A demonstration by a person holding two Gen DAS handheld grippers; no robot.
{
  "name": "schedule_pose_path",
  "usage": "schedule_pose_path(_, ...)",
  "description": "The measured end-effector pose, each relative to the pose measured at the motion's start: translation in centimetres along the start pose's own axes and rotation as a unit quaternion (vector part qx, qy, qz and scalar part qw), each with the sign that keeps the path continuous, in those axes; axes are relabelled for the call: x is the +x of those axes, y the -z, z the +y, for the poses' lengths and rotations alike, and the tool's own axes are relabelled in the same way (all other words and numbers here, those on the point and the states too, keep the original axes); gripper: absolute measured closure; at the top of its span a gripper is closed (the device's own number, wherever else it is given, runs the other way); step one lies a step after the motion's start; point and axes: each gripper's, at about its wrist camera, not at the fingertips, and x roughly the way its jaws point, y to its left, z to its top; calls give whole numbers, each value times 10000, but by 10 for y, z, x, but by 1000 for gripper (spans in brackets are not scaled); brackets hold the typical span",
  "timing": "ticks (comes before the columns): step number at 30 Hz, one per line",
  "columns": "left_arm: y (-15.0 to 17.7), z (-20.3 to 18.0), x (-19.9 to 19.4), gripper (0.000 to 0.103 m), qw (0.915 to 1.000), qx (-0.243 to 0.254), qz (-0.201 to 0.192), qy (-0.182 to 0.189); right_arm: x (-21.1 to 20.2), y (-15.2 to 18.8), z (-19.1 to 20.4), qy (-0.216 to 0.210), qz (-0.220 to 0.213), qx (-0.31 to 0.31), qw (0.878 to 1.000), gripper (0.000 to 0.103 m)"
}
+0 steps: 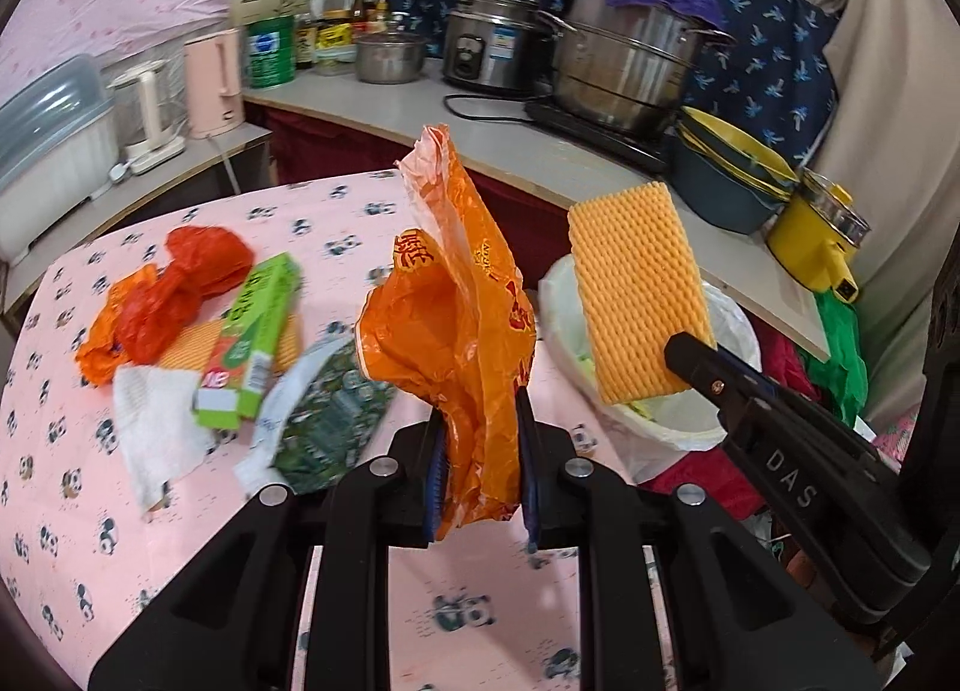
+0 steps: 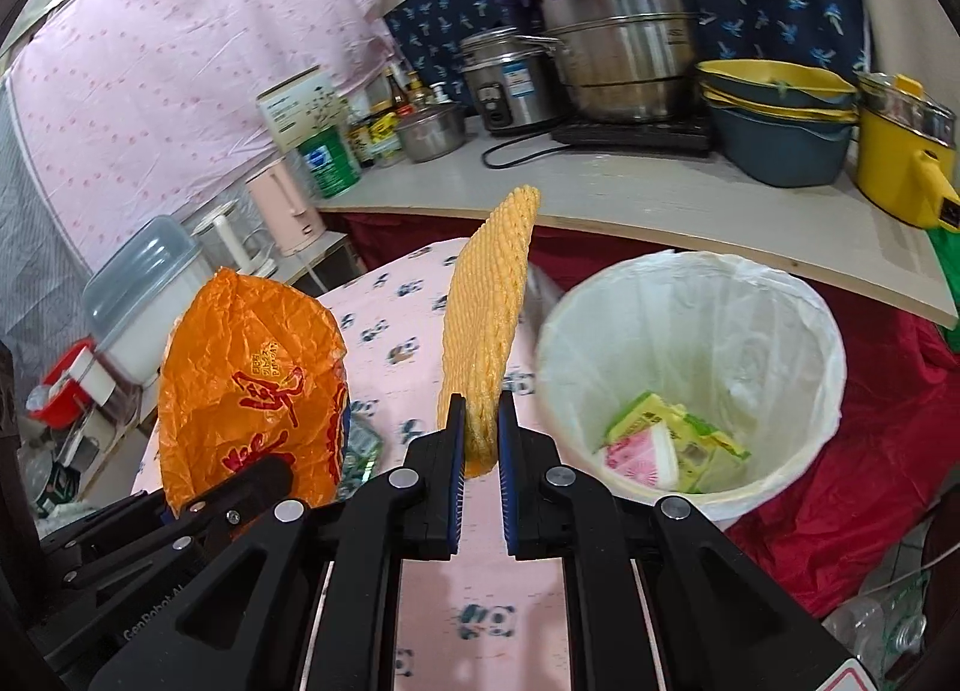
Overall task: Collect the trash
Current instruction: 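Carry the orange bag and foam net over the wastebasket with both grippers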
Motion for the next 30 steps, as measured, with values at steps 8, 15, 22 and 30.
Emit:
schedule_pose_path(8,-14,-52,31,84,9981,415,157,435,-2,-4,-57,330,-57,427,9985,93)
schedule_pose_path(15,-21,-90,61,84,9943,740,281,709,1,-5,-101,611,-70,769,9951,93)
schedule_pose_path(22,-26,-110,93,84,9912,911,476,839,11,-6,-125,784,-15,956,9923,93)
schedule_pose_path(30,-33,-114,115,74,9911,911,524,816,25,-8,-133,853,81,1007,9912,93)
